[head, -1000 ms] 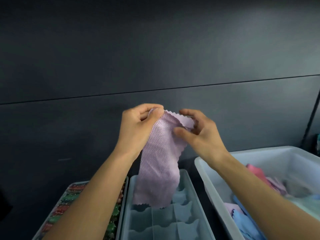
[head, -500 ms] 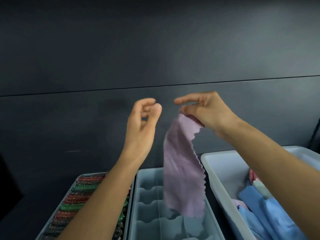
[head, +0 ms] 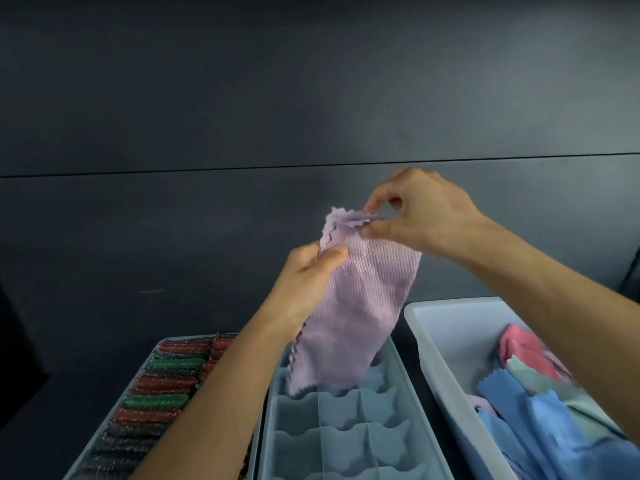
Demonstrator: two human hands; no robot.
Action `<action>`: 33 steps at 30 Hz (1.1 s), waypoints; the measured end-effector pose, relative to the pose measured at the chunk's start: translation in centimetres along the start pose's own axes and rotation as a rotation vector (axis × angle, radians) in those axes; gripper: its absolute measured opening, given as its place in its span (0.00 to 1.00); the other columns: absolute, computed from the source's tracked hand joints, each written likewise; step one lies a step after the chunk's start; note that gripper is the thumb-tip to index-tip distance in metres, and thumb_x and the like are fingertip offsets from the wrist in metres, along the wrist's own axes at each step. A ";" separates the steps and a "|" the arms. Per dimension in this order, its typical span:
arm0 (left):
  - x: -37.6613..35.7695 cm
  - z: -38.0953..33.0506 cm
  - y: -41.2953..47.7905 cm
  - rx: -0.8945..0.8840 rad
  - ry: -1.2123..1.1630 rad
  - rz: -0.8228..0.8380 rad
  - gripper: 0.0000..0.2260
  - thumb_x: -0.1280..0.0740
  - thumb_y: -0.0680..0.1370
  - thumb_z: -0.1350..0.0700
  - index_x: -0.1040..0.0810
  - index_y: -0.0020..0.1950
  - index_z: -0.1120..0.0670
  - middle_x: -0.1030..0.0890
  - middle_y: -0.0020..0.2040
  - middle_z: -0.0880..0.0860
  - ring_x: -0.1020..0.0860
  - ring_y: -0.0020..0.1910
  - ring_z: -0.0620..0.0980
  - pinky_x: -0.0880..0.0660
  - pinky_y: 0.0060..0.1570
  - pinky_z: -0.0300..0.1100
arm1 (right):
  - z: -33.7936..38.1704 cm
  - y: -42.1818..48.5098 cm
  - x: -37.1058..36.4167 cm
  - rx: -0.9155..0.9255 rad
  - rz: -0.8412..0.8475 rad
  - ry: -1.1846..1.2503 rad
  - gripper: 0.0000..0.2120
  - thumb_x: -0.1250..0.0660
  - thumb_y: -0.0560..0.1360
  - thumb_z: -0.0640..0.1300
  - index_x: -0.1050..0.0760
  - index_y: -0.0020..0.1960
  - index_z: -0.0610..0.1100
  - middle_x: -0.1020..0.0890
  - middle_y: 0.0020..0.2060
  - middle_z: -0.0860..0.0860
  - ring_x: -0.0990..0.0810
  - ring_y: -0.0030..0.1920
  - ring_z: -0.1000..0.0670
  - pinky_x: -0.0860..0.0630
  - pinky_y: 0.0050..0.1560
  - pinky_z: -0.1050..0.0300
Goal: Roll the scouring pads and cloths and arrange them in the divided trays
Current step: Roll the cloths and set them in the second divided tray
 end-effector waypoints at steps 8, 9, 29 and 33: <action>1.9 2.7 0.0 0.103 0.068 0.256 0.18 0.22 0.68 0.52 0.19 0.55 0.56 0.14 0.50 0.53 0.16 0.51 0.51 0.21 0.56 0.49 | -0.8 1.5 -0.8 0.020 0.177 0.424 0.13 0.25 0.70 0.49 0.23 0.34 0.42 0.29 0.27 0.54 0.34 0.29 0.56 0.38 0.32 0.61; 2.3 3.9 -0.2 0.152 0.132 0.292 0.20 0.20 0.66 0.52 0.18 0.53 0.58 0.14 0.49 0.54 0.16 0.51 0.53 0.21 0.57 0.52 | -1.0 1.6 -0.5 0.003 0.154 0.435 0.14 0.25 0.70 0.49 0.24 0.34 0.42 0.30 0.27 0.55 0.35 0.29 0.57 0.38 0.32 0.61; 9.5 8.1 -2.0 0.151 -0.261 -0.166 0.07 0.36 0.80 0.59 0.22 0.56 0.57 0.19 0.41 0.52 0.22 0.32 0.45 0.28 0.24 0.37 | -11.5 -4.1 -7.9 -0.357 0.297 1.346 0.24 0.20 0.61 0.46 0.19 0.54 0.39 0.15 0.48 0.45 0.16 0.44 0.50 0.19 0.45 0.61; 10.5 8.1 -2.1 0.139 -0.302 -0.116 0.12 0.40 0.81 0.63 0.19 0.45 0.51 0.19 0.41 0.48 0.22 0.37 0.44 0.26 0.27 0.33 | -12.4 -4.1 -8.2 -0.299 0.179 1.333 0.16 0.36 0.71 0.28 0.17 0.34 0.46 0.17 0.35 0.50 0.21 0.36 0.50 0.24 0.34 0.63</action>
Point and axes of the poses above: each hand's wrist, its own y-axis towards the middle knuckle, its own x-axis out of the back of the hand, z = x × y, the point moved 1 cm from there along y, towards the middle knuckle
